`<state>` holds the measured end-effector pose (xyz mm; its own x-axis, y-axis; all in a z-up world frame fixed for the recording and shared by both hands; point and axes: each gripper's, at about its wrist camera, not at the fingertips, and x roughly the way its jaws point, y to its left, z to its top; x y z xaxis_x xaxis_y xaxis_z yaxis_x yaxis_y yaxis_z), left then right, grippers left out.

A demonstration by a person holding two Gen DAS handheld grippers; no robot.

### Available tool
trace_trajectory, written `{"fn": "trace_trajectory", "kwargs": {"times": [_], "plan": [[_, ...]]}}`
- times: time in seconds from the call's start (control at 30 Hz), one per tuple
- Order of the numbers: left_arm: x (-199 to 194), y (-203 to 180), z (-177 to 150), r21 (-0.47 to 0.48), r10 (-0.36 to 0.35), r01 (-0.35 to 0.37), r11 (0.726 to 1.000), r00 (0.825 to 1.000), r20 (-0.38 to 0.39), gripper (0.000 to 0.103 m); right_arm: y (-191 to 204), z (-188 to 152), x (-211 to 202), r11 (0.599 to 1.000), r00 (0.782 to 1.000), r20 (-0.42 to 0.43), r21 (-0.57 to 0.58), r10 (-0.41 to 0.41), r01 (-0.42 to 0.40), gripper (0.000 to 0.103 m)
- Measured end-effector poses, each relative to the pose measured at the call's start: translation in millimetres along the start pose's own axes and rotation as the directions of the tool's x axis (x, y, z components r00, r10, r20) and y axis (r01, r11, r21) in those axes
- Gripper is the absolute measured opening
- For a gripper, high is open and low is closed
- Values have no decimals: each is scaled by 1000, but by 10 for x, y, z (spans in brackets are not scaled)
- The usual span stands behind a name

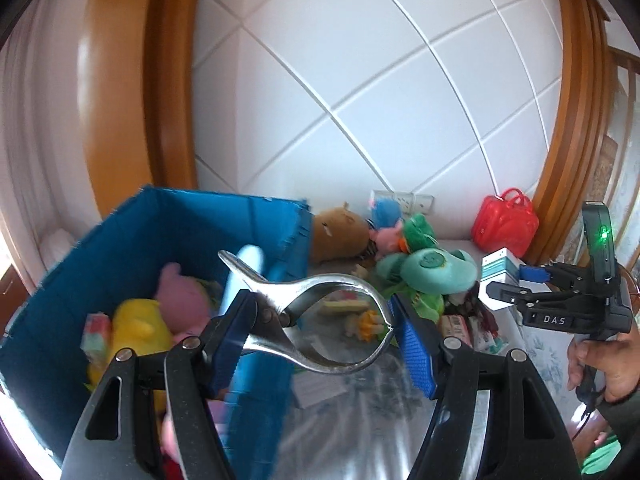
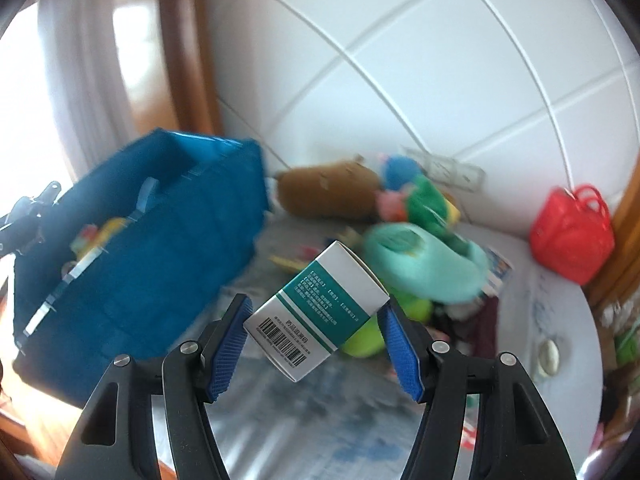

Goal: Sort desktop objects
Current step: 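Carry the medicine box over the blue crate and open the right tool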

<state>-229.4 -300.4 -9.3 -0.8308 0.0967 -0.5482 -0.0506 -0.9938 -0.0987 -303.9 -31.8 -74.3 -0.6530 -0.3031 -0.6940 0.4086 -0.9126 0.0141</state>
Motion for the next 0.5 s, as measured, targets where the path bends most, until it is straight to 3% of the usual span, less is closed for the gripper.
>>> {"fn": "trace_trajectory", "kwargs": {"times": [0.2,0.5], "plan": [[-231,590,28,-42,57,-56,998,998,32,68,898,408,73,993,996,35,-89,76,-73,64],[-473,1282,-46,-122,153,-148,981,987,39,68,1971,751,266,957,980,9,-216,200,-194,64]]}}
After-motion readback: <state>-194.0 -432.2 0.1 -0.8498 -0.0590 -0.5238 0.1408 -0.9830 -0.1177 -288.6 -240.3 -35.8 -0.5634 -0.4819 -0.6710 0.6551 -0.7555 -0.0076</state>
